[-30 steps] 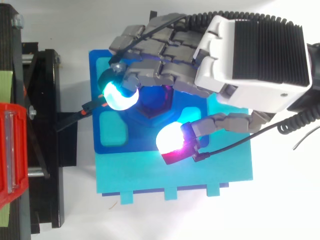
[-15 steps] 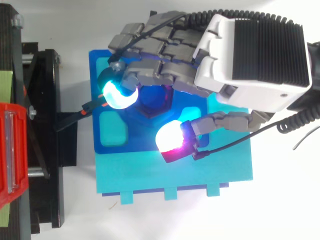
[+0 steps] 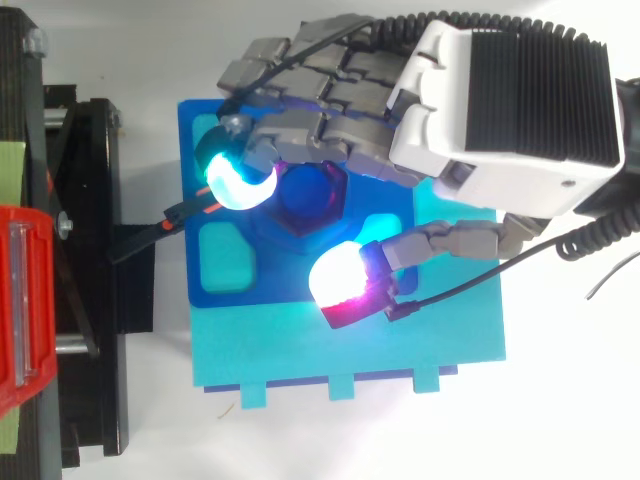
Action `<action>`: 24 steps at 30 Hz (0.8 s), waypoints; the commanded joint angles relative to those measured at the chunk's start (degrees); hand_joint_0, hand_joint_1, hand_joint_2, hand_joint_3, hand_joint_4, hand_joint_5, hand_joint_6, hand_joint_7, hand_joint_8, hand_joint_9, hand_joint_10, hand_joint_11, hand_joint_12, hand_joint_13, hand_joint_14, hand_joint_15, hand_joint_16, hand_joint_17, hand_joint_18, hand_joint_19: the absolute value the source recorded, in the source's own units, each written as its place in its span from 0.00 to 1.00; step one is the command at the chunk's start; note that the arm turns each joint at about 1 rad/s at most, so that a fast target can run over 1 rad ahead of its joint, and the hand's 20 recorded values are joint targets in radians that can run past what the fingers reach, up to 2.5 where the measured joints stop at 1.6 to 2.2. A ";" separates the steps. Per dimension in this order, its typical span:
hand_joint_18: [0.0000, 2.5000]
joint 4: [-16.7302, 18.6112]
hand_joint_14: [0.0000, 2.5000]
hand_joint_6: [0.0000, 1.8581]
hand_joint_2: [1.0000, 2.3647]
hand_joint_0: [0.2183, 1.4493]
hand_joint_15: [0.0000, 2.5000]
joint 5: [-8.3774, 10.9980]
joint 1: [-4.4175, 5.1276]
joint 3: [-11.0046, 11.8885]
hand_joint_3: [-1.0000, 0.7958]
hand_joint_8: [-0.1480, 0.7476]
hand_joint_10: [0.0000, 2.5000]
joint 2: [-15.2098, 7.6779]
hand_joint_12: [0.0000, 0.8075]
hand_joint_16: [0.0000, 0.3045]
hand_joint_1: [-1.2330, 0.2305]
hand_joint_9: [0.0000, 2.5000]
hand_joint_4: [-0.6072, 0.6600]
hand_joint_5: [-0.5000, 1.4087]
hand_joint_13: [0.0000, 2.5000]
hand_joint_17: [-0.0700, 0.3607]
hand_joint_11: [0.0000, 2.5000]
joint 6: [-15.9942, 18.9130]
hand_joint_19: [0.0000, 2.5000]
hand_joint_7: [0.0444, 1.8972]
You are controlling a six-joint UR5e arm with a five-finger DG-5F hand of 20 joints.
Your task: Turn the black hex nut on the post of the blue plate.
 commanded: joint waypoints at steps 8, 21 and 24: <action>0.09 -0.09 0.00 0.27 0.00 0.18 0.05 0.09 0.00 -0.01 0.28 0.45 0.00 -0.07 0.44 0.19 0.33 0.10 0.61 0.14 0.11 0.47 0.05 -0.18 0.19 0.42; 0.09 -0.09 0.00 0.27 0.00 0.18 0.05 0.09 0.17 -0.09 0.28 0.45 0.00 0.02 0.45 0.19 0.34 0.10 0.61 0.14 0.11 0.46 0.05 -0.79 0.19 0.42; 0.09 0.00 0.00 0.27 0.00 0.18 0.05 0.09 0.26 -0.09 0.28 0.45 0.00 0.02 0.44 0.19 0.34 0.10 0.62 0.14 0.11 0.46 0.05 -1.06 0.19 0.42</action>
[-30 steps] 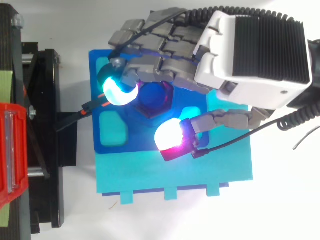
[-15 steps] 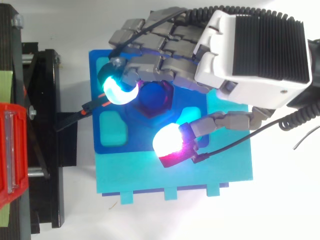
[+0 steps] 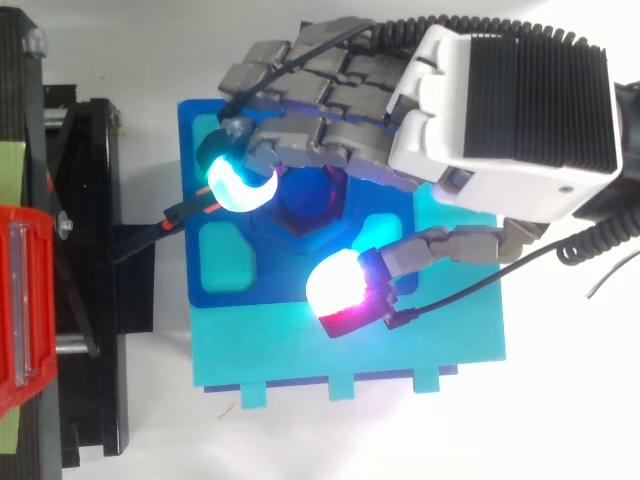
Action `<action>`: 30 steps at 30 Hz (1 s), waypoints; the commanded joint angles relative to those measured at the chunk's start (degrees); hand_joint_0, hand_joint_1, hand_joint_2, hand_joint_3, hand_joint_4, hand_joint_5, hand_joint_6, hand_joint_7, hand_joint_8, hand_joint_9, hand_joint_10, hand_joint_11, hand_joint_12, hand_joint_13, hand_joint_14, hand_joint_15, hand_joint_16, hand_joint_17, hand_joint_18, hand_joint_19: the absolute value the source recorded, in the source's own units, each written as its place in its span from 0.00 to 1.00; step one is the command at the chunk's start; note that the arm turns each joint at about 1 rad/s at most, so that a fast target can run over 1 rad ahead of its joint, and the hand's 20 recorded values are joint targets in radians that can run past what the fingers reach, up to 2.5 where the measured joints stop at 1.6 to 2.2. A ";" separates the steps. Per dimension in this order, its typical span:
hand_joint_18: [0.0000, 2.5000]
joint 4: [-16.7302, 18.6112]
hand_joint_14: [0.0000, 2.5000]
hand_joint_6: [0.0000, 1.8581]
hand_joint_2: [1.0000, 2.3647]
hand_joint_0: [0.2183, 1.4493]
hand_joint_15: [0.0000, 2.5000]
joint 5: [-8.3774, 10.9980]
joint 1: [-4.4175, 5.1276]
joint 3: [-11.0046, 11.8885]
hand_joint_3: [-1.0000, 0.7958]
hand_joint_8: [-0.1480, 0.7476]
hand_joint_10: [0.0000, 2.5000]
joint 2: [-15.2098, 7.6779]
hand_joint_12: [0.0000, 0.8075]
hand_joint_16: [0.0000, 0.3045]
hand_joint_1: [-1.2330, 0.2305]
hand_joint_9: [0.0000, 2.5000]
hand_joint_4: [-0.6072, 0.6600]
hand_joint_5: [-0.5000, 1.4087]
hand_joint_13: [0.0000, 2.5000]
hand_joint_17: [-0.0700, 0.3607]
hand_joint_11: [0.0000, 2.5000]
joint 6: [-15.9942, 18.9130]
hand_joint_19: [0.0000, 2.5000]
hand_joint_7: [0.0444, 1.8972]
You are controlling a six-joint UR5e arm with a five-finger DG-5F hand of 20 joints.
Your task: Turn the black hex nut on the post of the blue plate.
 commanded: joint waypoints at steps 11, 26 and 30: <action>0.09 0.51 0.00 0.27 0.00 0.18 0.05 0.00 0.14 -0.19 0.28 0.45 0.00 0.05 0.45 0.19 0.35 0.10 0.61 0.14 0.11 0.46 0.05 -0.83 0.19 0.42; 0.09 0.77 0.00 0.27 0.00 0.17 0.05 0.26 0.23 -0.46 0.28 0.45 0.00 -0.04 0.45 0.19 0.39 0.10 0.62 0.14 0.11 0.47 0.05 -0.92 0.19 0.42; 0.09 0.86 0.00 0.27 0.00 0.17 0.05 0.26 0.23 -0.54 0.28 0.46 0.00 -0.04 0.46 0.20 0.42 0.10 0.62 0.14 0.11 0.48 0.04 -0.92 0.19 0.42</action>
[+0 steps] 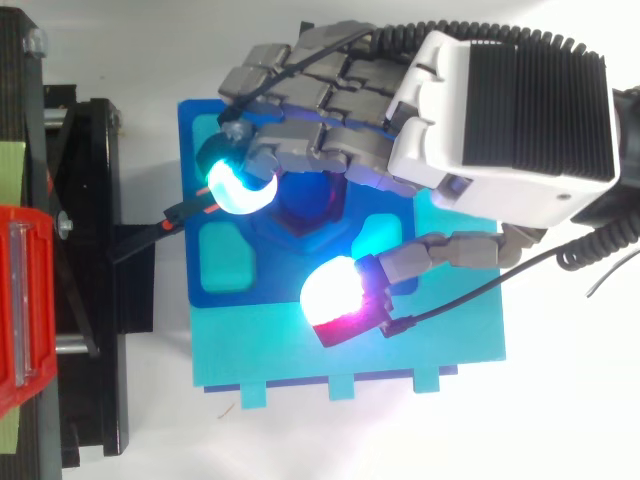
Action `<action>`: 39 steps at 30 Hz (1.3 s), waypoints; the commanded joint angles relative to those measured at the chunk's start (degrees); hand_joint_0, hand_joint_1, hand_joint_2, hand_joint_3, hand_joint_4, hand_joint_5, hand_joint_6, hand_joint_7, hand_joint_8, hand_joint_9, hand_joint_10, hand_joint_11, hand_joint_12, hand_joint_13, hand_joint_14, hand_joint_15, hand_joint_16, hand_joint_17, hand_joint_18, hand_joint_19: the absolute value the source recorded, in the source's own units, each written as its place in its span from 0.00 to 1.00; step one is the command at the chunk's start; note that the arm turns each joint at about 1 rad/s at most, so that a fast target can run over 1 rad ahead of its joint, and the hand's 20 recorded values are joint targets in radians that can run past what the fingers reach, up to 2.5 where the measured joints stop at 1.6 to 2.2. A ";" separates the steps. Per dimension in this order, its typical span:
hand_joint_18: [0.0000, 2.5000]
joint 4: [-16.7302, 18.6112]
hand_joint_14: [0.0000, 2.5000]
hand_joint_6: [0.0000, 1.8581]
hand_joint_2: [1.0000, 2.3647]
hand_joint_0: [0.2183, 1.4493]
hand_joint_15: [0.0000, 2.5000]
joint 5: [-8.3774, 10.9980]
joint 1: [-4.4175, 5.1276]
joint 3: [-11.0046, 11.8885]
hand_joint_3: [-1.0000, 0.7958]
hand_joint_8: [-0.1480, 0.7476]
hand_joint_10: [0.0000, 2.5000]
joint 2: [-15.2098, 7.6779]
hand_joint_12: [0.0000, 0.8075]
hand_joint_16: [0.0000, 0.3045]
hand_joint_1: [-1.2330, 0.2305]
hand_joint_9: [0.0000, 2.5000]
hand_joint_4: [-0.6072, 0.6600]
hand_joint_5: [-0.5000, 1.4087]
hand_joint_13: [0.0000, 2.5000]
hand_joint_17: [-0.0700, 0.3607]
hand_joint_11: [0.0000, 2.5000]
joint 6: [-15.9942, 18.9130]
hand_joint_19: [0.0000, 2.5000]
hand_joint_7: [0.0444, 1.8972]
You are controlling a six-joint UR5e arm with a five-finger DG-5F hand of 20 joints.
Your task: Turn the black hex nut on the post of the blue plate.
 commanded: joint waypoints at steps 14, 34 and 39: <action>0.09 0.61 0.00 0.27 0.00 0.17 0.05 0.46 0.09 -0.08 0.28 0.46 0.00 -0.03 0.46 0.20 0.44 0.10 0.63 0.14 0.11 0.48 0.04 -0.04 0.19 0.42; 0.10 1.84 0.00 0.27 0.00 0.18 0.05 0.99 0.09 -0.08 0.28 0.46 0.00 -0.03 0.45 0.20 0.45 0.10 0.63 0.14 0.12 0.47 0.04 0.05 0.20 0.42; 0.10 2.10 0.00 0.27 0.00 0.18 0.05 1.16 0.18 -0.08 0.28 0.46 0.00 -0.03 0.45 0.20 0.45 0.10 0.63 0.14 0.12 0.47 0.04 0.05 0.20 0.42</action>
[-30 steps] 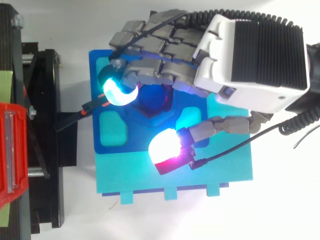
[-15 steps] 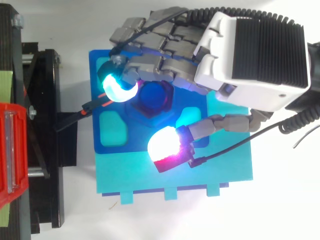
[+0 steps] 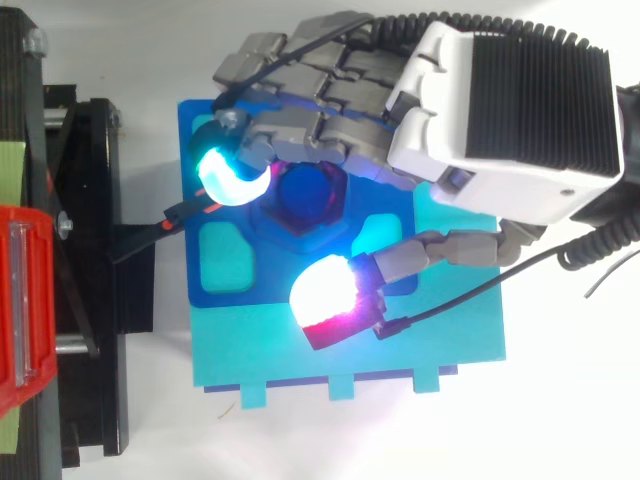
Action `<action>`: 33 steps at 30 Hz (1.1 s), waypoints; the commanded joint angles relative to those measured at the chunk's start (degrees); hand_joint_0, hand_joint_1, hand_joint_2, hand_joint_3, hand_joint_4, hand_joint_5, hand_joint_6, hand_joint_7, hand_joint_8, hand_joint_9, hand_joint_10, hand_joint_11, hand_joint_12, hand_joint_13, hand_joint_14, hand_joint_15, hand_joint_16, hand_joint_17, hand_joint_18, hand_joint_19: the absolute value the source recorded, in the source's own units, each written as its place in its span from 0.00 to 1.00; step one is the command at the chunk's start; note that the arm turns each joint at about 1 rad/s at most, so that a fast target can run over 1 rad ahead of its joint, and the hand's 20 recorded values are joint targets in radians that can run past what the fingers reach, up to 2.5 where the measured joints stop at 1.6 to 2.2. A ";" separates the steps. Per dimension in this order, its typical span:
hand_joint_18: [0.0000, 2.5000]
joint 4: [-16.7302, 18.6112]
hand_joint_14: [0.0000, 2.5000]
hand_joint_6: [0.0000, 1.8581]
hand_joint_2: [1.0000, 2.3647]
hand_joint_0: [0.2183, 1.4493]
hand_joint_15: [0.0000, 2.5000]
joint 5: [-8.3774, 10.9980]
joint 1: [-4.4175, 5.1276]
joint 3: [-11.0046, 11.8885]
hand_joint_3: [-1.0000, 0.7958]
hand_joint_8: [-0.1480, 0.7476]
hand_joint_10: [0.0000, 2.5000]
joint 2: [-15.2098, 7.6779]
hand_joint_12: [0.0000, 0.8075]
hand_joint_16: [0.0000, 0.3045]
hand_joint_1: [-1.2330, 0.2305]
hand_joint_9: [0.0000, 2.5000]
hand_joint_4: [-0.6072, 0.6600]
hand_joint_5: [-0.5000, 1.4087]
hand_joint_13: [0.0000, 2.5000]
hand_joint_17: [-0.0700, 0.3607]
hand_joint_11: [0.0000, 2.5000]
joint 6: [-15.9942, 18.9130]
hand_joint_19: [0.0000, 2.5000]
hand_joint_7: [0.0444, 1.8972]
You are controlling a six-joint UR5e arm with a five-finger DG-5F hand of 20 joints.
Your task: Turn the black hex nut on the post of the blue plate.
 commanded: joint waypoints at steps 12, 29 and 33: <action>0.10 0.26 0.00 0.27 0.00 0.18 0.05 0.25 0.28 0.00 0.28 0.46 0.00 -0.04 0.45 0.20 0.45 0.10 0.63 0.14 0.12 0.47 0.04 -0.80 0.20 0.42; 0.10 -7.29 0.00 0.27 0.00 0.18 0.05 -0.90 -0.24 5.80 0.28 0.46 0.00 -4.34 0.45 0.20 0.45 0.10 0.63 0.14 0.12 0.47 0.04 1.05 0.20 0.42; 0.10 -7.29 0.00 0.27 0.00 0.18 0.05 -0.90 -0.15 5.80 0.28 0.46 0.00 -4.34 0.45 0.20 0.45 0.10 0.63 0.14 0.12 0.48 0.04 0.79 0.20 0.42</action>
